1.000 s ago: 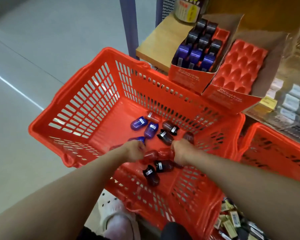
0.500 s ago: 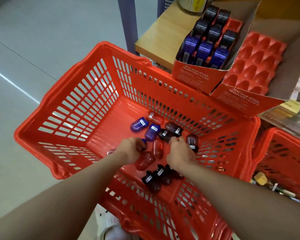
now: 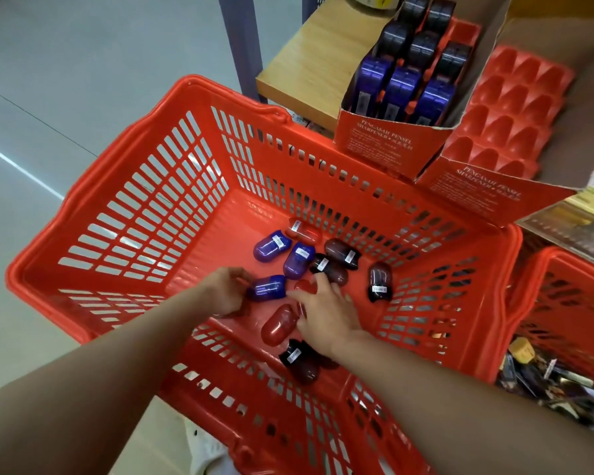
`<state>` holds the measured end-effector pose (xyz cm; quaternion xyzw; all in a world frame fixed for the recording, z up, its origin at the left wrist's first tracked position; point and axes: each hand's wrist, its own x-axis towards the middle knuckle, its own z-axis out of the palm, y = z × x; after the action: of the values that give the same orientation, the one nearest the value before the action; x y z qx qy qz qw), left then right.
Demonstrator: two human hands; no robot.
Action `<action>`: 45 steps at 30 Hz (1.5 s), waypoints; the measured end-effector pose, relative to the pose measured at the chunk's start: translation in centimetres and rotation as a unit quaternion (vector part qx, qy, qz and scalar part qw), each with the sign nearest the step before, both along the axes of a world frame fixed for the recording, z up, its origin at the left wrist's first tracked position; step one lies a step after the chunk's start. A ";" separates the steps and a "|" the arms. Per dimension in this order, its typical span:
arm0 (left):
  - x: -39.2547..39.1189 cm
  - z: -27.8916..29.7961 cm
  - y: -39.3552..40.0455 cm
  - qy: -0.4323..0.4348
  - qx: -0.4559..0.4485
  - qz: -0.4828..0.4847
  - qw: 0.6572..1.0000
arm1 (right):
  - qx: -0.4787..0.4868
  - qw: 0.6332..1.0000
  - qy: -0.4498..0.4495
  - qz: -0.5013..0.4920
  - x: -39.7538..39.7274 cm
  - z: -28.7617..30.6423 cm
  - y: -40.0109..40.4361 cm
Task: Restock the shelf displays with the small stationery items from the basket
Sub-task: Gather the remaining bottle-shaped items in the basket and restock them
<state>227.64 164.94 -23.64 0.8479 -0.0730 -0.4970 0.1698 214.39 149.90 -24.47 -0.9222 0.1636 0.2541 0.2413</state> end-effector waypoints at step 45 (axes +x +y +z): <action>0.5 9.6 -1.0 0.137 -0.220 0.143 0.955 | 0.476 0.826 -0.147 -0.265 1.9 8.1 -0.4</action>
<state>228.14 163.97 -14.02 0.7153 -0.0346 -0.5503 0.4294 216.32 149.46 -16.42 -0.6406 0.2230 0.0876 0.7296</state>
